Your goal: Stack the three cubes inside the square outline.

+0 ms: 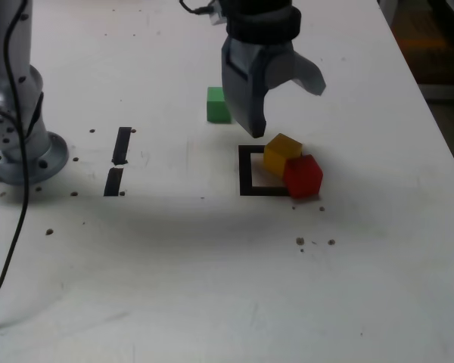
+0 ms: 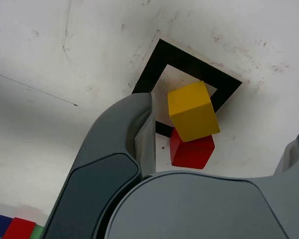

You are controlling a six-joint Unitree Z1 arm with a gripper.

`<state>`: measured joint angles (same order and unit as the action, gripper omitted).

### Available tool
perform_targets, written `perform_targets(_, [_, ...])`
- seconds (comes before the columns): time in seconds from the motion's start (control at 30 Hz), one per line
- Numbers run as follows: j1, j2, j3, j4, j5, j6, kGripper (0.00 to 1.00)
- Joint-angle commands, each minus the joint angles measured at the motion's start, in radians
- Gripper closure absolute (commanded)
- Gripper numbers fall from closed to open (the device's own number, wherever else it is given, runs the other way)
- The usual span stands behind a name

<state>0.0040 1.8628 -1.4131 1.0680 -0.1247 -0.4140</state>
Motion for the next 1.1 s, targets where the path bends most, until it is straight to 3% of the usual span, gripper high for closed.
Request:
perform_targets(0.0, [-0.005,0.004,-0.003,-0.002,-0.006,-0.003,0.04])
perform_targets(0.5, [-0.012,0.034,0.033,-0.011,-0.092,-0.009,0.04])
perform_targets(1.07, [0.023,0.094,0.048,-0.052,-0.101,0.022,0.05])
